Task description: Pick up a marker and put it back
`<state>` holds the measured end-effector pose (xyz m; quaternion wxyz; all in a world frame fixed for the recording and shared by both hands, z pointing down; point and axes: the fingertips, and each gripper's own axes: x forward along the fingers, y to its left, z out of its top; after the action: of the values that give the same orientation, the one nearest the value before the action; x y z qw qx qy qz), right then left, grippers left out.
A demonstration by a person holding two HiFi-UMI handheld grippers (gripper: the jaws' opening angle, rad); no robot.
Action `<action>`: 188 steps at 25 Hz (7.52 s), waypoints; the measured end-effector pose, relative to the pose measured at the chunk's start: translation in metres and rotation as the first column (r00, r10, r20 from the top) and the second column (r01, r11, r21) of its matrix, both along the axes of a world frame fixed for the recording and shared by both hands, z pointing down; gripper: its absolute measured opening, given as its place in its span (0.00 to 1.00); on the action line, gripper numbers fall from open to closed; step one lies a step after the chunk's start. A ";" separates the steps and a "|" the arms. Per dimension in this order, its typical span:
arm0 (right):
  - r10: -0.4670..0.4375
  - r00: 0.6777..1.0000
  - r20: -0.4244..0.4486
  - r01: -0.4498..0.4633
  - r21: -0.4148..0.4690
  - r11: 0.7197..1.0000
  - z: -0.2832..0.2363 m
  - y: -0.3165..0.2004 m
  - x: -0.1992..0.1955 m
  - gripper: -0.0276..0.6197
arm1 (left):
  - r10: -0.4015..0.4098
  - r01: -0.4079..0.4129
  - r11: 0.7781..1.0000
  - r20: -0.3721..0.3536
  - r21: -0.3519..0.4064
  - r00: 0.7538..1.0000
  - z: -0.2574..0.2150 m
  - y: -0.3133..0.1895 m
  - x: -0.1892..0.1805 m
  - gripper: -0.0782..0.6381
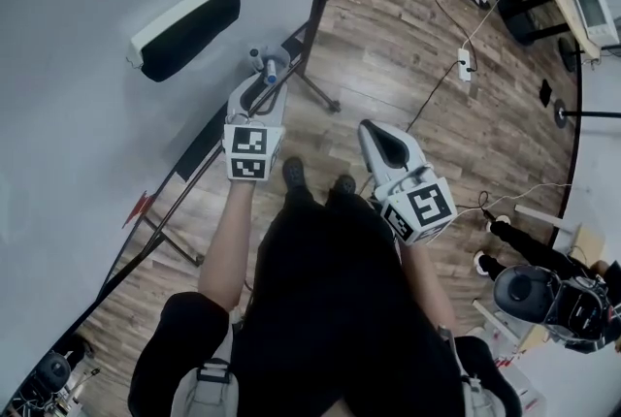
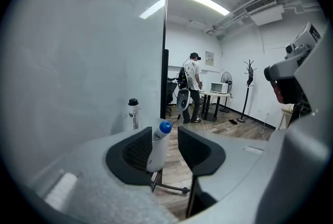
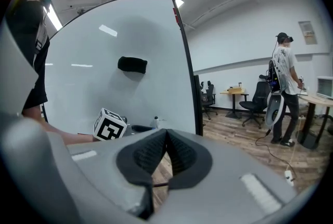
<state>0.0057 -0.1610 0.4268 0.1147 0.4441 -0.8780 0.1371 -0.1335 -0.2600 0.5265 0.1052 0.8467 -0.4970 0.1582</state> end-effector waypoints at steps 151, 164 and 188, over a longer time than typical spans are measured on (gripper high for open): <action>-0.199 0.973 0.120 0.195 0.050 0.980 -0.029 0.048 0.002 0.05 | -0.229 0.242 0.967 -0.147 0.081 0.962 -0.084 0.128 0.012 0.29; -0.312 0.940 0.136 0.304 0.075 0.950 -0.023 0.140 0.058 0.05 | -0.306 0.327 0.938 -0.172 0.115 0.936 -0.112 0.264 0.080 0.19; -0.370 0.928 0.038 0.349 0.258 0.901 -0.072 0.205 0.013 0.05 | -0.225 0.257 0.949 -0.179 0.181 0.958 -0.173 0.330 0.057 0.12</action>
<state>0.0190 0.0435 0.3551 0.0441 0.2790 -0.9590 0.0224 -0.0766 0.0700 0.3534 0.0757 0.7956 -0.6006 0.0259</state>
